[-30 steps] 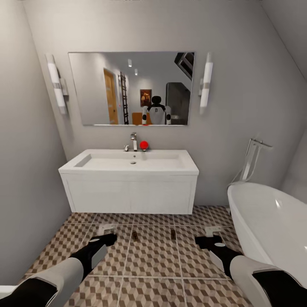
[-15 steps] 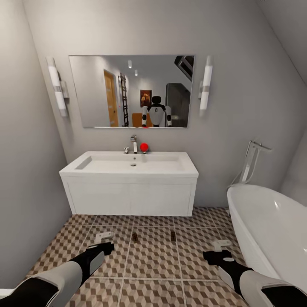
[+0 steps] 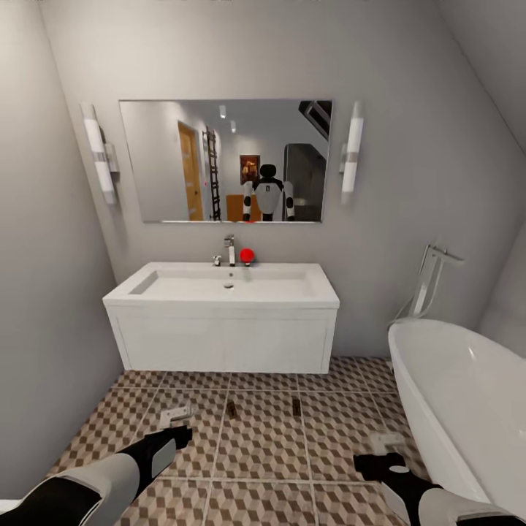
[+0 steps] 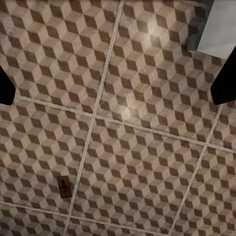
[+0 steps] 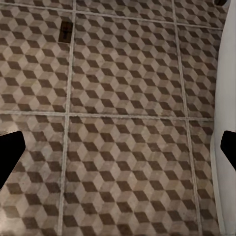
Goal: Take the four mousetraps from the cabinet in the bathroom and place them on the bathroom floor. Make sure all four end up on the same floor surface, and ensure that at least two of them are either under or directly next to the same bathroom sink.
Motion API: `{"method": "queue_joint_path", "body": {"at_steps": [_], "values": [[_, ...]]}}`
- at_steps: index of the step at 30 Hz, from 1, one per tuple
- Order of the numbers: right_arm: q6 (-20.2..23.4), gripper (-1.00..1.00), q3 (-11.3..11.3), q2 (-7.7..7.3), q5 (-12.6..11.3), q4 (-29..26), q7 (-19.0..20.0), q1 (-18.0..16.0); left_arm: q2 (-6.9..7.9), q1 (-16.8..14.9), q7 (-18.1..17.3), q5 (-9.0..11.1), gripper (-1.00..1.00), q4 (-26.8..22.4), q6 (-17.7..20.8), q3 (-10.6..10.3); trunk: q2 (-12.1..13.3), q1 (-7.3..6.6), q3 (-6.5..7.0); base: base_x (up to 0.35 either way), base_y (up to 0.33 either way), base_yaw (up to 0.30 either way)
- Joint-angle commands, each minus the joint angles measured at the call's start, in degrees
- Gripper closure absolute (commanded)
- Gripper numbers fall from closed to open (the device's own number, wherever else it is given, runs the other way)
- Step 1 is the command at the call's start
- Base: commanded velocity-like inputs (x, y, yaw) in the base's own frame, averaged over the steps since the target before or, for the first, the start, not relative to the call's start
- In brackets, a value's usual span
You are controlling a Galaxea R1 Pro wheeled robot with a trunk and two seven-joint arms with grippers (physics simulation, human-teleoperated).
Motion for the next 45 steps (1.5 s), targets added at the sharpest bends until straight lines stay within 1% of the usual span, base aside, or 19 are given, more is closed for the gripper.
{"method": "queue_joint_path", "body": {"at_steps": [1,7,15,21,22,28,29,33,34,39,40,45], "values": [[-0.31,-1.00,0.46,0.01,-0.22,0.18,-0.12,0.17,-0.01,0.00,0.23,0.42,-1.00,-0.01,0.25,-0.49,0.38,-0.23,0.12,0.000,0.000,0.000],[-0.32,-1.00,0.42,-0.07,-0.22,0.18,-0.10,2.12,0.05,1.01,0.28,0.49,-1.00,0.11,0.26,-0.49,2.78,-1.54,1.20,0.000,0.000,0.000],[-0.33,-1.00,0.41,-0.07,-0.22,0.18,-0.28,5.10,-0.02,4.24,0.23,0.40,-1.00,0.13,0.26,-0.49,5.99,-3.30,2.64,0.000,0.000,0.000],[-0.36,-1.00,0.44,-0.09,-0.22,0.18,-0.41,7.76,-0.15,7.14,0.22,0.35,-1.00,0.14,0.26,-0.49,8.40,-4.62,3.71,0.000,0.000,0.000],[-0.38,-1.00,0.42,-0.08,-0.22,0.18,-0.44,8.58,-0.16,7.99,0.22,0.35,-1.00,0.14,0.26,-0.49,8.80,-4.84,3.89,0.000,0.000,0.000],[-0.56,-1.00,0.42,-0.10,-0.22,0.18,-0.42,11.81,-0.22,10.74,0.22,0.34,-1.00,0.14,0.21,-0.49,11.20,-6.16,4.97,0.000,0.000,0.000],[-0.60,-1.00,0.44,-0.09,-0.22,0.18,-0.43,13.08,-0.31,11.86,0.22,0.34,-1.00,0.14,0.16,-0.49,11.61,-6.38,5.15,0.000,0.000,0.000],[-0.69,-1.00,0.44,-0.03,-0.22,0.18,-0.46,15.66,-0.52,14.36,0.21,0.30,-1.00,0.14,0.02,-0.49,13.21,-7.25,5.87,0.000,0.000,0.000],[-0.73,-1.00,0.45,-0.01,-0.22,0.18,-0.47,16.85,-0.59,15.61,0.18,0.28,-1.00,0.14,-0.02,-0.49,13.61,-7.47,6.05,0.000,0.000,0.000],[-0.72,-1.00,0.46,0.01,-0.22,0.18,-0.48,19.44,-0.65,18.46,0.20,0.31,-1.00,0.14,-0.07,-0.49,13.61,-7.47,6.05,0.000,0.000,0.000],[-0.68,-1.00,0.46,0.03,-0.19,0.19,-0.45,20.26,-0.64,19.52,0.21,0.32,-1.00,0.14,-0.08,-0.49,13.61,-7.47,6.05,0.000,0.000,0.000],[-0.56,-1.00,0.47,0.09,-0.09,0.20,-0.28,22.24,-0.67,21.99,0.22,0.33,-1.00,0.14,-0.09,-0.49,13.61,-7.47,6.05,0.000,0.000,0.000]]}}
